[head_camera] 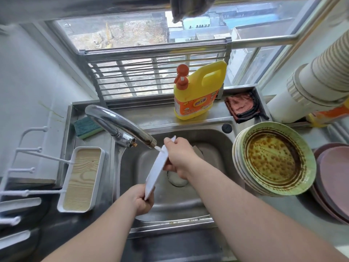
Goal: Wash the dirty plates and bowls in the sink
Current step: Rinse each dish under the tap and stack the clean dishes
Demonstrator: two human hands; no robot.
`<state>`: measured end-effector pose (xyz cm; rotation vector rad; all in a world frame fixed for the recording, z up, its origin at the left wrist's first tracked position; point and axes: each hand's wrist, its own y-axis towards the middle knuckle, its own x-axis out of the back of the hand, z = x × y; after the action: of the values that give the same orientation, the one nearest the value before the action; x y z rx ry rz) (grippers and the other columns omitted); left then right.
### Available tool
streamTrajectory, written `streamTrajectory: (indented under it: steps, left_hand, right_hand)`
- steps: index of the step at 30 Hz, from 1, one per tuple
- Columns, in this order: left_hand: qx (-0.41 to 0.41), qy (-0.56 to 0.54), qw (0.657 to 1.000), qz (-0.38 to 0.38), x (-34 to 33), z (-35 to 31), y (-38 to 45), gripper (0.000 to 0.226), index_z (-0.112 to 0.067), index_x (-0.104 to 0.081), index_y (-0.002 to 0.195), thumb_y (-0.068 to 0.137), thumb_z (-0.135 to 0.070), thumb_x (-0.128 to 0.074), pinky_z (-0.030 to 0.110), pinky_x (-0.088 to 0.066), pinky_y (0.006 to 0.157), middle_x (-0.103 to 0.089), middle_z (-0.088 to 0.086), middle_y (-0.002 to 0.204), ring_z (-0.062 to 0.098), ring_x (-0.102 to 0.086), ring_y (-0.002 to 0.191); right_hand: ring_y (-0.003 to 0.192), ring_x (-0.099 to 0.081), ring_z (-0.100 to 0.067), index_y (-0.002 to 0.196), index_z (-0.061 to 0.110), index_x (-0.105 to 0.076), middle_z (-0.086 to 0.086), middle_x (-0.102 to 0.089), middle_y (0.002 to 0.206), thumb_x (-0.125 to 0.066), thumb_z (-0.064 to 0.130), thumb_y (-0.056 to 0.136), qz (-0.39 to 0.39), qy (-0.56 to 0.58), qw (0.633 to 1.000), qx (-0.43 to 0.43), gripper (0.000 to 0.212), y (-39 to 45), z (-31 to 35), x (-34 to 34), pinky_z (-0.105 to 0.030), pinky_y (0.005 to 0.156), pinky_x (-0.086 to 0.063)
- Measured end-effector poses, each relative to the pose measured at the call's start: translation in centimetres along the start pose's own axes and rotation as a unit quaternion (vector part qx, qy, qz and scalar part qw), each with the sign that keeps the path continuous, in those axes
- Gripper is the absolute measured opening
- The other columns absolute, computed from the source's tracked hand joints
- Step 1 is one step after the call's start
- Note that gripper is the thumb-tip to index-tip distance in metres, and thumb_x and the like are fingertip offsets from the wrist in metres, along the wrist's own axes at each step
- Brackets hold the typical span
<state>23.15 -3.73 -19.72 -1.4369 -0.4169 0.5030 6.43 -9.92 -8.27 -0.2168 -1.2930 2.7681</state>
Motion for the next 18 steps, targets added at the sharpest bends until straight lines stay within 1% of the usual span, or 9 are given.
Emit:
streamTrajectory:
  steps: [2, 4, 6, 7, 8, 11, 13, 15, 18]
  left_hand:
    - [-0.017, 0.032, 0.999, -0.021, -0.2, 0.4, -0.5, 0.013, -0.008, -0.071, 0.096, 0.098, 0.000, -0.060, 0.023, -0.041, 0.027, -0.065, 0.007, 0.058, 0.020, -0.055, 0.030]
    - [-0.031, 0.067, 0.997, -0.010, -0.5, 0.7, -1.3, 0.013, 0.000, -0.072, 0.090, 0.099, -0.002, -0.063, 0.035, -0.050, 0.031, -0.071, 0.014, 0.061, 0.026, -0.065, 0.039]
    - [-0.060, 0.087, 0.994, 0.012, -0.7, 0.7, -1.5, 0.015, 0.002, -0.075, 0.105, 0.100, -0.007, -0.064, 0.047, -0.064, 0.055, -0.078, 0.021, 0.085, 0.034, -0.077, 0.068]
    - [-0.075, 0.083, 0.994, 0.015, -0.8, 0.7, -1.6, 0.019, 0.000, -0.075, 0.111, 0.101, -0.011, -0.064, 0.051, -0.064, 0.069, -0.079, 0.021, 0.096, 0.036, -0.078, 0.085]
    - [-0.093, 0.072, 0.993, 0.013, -0.9, 0.6, -1.7, 0.021, -0.002, -0.074, 0.113, 0.102, -0.016, -0.064, 0.054, -0.062, 0.076, -0.079, 0.019, 0.098, 0.036, -0.076, 0.095]
    - [-0.151, 0.052, 0.987, 0.012, -1.8, 0.5, -2.3, 0.025, -0.010, -0.072, 0.110, 0.105, -0.032, -0.062, 0.048, -0.057, 0.068, -0.080, 0.011, 0.090, 0.033, -0.071, 0.094]
    - [-0.181, 0.050, 0.982, 0.015, -2.5, 0.5, -2.8, 0.033, -0.015, -0.069, 0.117, 0.108, -0.043, -0.054, 0.045, -0.056, 0.068, -0.077, 0.010, 0.103, 0.032, -0.070, 0.098]
    - [-0.204, 0.047, 0.978, 0.017, -3.1, 0.4, -3.1, 0.040, -0.018, -0.067, 0.122, 0.109, -0.050, -0.047, 0.045, -0.058, 0.073, -0.076, 0.009, 0.111, 0.032, -0.070, 0.102]
    - [-0.257, 0.063, 0.964, 0.016, -4.4, 0.7, -4.0, 0.046, -0.020, -0.070, 0.121, 0.108, -0.057, -0.045, 0.049, -0.059, 0.093, -0.079, 0.006, 0.113, 0.031, -0.072, 0.107]
  right_hand:
    - [0.074, -0.064, -0.024, 0.097, 0.012, -0.049, -0.014, -0.062, 0.103, -0.051, 0.033, 0.109, 0.009, -0.054, 0.998, 0.032, 0.024, -1.2, -0.8, 0.3, -0.029, 0.048, -0.055]
    - [0.073, -0.060, -0.023, 0.094, 0.013, -0.049, -0.010, -0.060, 0.096, -0.052, 0.035, 0.107, 0.016, -0.109, 0.992, 0.068, 0.026, -2.2, -1.8, 1.0, -0.028, 0.047, -0.053]
    - [0.073, -0.056, -0.022, 0.089, 0.016, -0.049, -0.007, -0.057, 0.089, -0.051, 0.038, 0.105, 0.022, -0.157, 0.982, 0.100, 0.028, -2.6, -3.1, 2.3, -0.030, 0.050, -0.053]
    - [0.073, -0.054, -0.022, 0.086, 0.019, -0.049, -0.005, -0.056, 0.086, -0.050, 0.042, 0.104, 0.023, -0.173, 0.978, 0.111, 0.029, -2.6, -3.8, 3.1, -0.032, 0.053, -0.053]
    - [0.073, -0.053, -0.022, 0.082, 0.024, -0.049, -0.002, -0.056, 0.081, -0.049, 0.047, 0.101, 0.022, -0.185, 0.976, 0.116, 0.030, -2.8, -4.3, 3.9, -0.035, 0.057, -0.052]
    - [0.073, -0.051, -0.020, 0.079, 0.025, -0.050, 0.004, -0.053, 0.074, -0.048, 0.055, 0.094, 0.006, -0.179, 0.977, 0.113, 0.034, -2.9, -6.0, 6.6, -0.043, 0.069, -0.049]
    - [0.072, -0.048, -0.020, 0.081, 0.021, -0.049, 0.001, -0.051, 0.074, -0.050, 0.050, 0.095, -0.013, -0.132, 0.986, 0.098, 0.032, -2.5, -7.2, 8.3, -0.041, 0.068, -0.044]
    - [0.074, -0.046, -0.021, 0.082, 0.017, -0.049, -0.004, -0.051, 0.078, -0.050, 0.042, 0.100, -0.041, -0.091, 0.992, 0.079, 0.031, -1.9, -8.3, 9.6, -0.040, 0.068, -0.040]
    - [0.084, -0.051, -0.024, 0.096, 0.009, -0.051, -0.016, -0.057, 0.092, -0.049, 0.042, 0.097, -0.085, -0.017, 0.996, 0.039, 0.033, -0.6, -10.2, 11.1, -0.045, 0.075, -0.045]
